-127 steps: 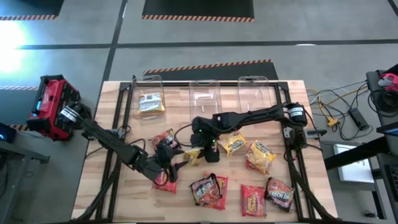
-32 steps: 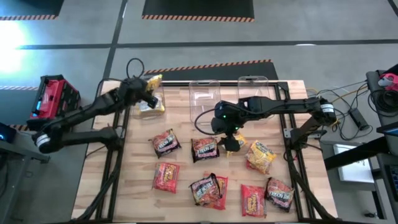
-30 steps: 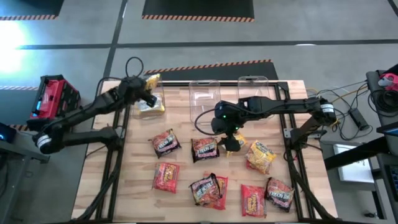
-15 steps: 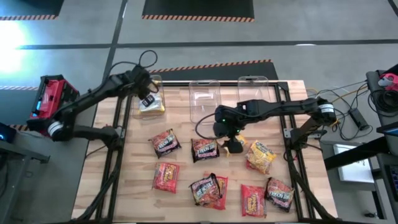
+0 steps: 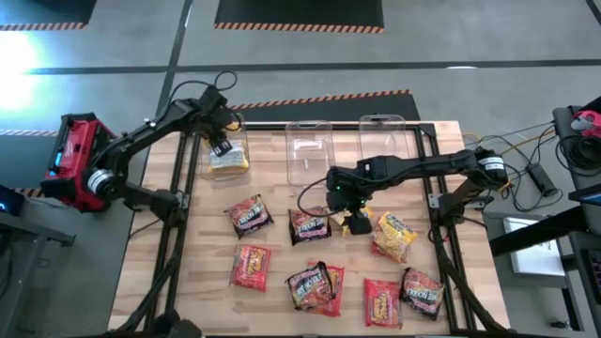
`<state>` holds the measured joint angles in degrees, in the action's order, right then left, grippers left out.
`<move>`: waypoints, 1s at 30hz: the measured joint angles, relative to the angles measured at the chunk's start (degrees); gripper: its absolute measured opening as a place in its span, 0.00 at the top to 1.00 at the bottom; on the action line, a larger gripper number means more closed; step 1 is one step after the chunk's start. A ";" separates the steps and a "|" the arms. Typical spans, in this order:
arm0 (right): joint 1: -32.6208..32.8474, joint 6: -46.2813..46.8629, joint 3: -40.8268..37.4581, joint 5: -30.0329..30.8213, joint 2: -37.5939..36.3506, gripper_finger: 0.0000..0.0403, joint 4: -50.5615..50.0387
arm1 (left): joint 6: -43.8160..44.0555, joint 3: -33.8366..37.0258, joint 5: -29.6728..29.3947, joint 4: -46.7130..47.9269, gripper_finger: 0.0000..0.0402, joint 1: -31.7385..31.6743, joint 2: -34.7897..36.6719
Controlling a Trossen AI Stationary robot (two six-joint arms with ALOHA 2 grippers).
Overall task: Sort Maruchan noodles
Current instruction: Put the yellow noodle pack into the left transparent bin
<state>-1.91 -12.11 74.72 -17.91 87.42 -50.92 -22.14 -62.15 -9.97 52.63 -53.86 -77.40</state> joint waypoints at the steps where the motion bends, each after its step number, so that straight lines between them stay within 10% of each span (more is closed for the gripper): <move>1: 0.00 -0.54 0.00 -0.02 0.00 0.43 0.25 | -0.78 0.00 1.28 -0.54 0.72 -0.72 -0.22; 30: 0.00 -4.44 0.00 -0.02 0.00 0.43 0.68 | -4.27 0.09 6.52 -10.07 0.65 -7.14 -9.36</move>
<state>-1.91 -16.56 74.72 -17.93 87.42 -50.24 -26.41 -62.06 -3.44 42.56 -61.01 -86.76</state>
